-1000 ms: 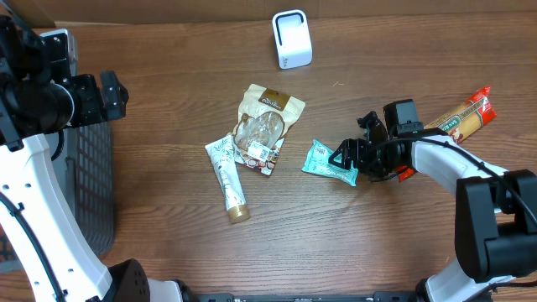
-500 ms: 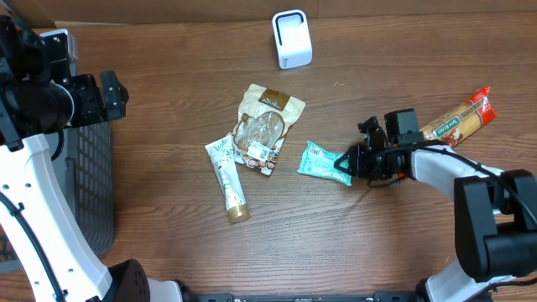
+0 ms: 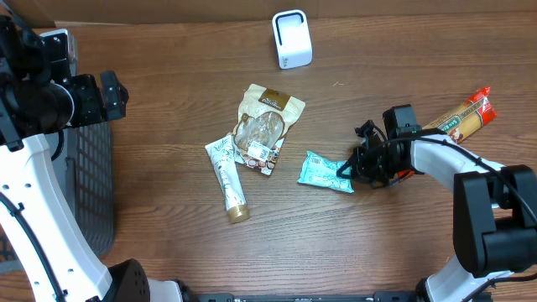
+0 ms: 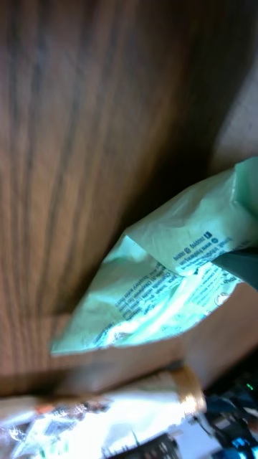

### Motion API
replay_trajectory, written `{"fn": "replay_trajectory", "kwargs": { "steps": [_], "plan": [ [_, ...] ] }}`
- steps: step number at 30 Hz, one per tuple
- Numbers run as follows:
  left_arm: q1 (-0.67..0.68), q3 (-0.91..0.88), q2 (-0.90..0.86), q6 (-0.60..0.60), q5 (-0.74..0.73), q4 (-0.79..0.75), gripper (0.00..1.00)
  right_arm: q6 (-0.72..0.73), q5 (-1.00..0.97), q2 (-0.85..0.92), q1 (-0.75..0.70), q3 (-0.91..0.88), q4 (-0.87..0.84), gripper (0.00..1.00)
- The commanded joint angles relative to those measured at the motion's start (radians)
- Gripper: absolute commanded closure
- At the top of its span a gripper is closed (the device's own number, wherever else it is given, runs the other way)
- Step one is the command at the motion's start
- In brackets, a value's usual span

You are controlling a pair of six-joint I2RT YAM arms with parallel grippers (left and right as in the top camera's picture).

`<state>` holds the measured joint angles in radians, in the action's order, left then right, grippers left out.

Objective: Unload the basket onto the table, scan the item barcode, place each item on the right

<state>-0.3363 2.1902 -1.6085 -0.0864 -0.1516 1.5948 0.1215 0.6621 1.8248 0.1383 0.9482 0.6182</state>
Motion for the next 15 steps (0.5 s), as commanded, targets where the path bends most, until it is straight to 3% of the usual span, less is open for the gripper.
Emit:
{"fn": "replay_trajectory", "kwargs": {
  "steps": [1, 15],
  "plan": [
    [-0.004, -0.003, 0.004, -0.026, 0.006, 0.002, 0.0, -0.043, 0.157, -0.042, 0.004, 0.13, 0.067, 0.96],
    [-0.004, -0.003, 0.003, -0.026, 0.005, 0.002, 0.0, -0.04, 0.124, -0.286, 0.004, 0.272, 0.248, 0.96]
  ]
}}
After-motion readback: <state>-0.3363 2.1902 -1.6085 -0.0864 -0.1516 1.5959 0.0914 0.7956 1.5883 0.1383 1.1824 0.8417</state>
